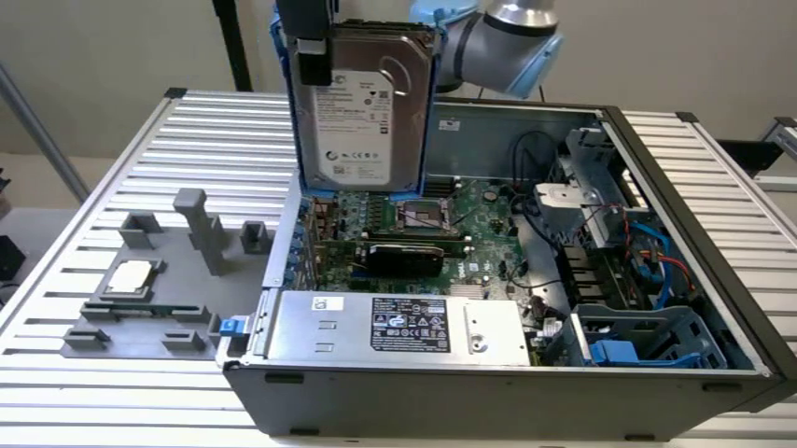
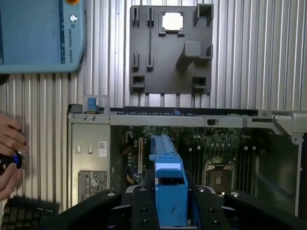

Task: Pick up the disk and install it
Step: 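Pick up the disk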

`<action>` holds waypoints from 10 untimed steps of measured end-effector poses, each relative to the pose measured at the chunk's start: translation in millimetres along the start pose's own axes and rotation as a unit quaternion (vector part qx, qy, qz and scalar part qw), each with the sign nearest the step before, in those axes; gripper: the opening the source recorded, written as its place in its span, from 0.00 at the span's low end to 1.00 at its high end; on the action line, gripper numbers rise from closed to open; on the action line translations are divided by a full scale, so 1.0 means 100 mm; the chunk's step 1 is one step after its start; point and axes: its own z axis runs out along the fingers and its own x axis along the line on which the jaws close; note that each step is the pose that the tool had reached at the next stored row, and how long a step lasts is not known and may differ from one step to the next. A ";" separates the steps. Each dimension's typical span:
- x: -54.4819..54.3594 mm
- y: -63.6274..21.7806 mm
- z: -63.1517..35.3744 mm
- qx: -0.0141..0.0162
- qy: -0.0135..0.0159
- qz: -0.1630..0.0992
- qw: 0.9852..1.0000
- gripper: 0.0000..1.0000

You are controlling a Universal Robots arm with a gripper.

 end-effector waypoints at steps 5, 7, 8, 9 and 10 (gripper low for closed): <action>0.08 -0.224 -0.005 0.000 0.000 0.000 1.000 0.00; 0.10 -0.315 -0.008 0.000 0.000 0.000 1.000 0.00; 0.12 -0.362 -0.009 0.000 0.000 0.000 1.000 0.00; 0.13 -0.407 -0.010 0.000 0.000 0.000 1.000 0.00; 0.15 -0.451 -0.011 0.000 0.000 0.000 1.000 0.00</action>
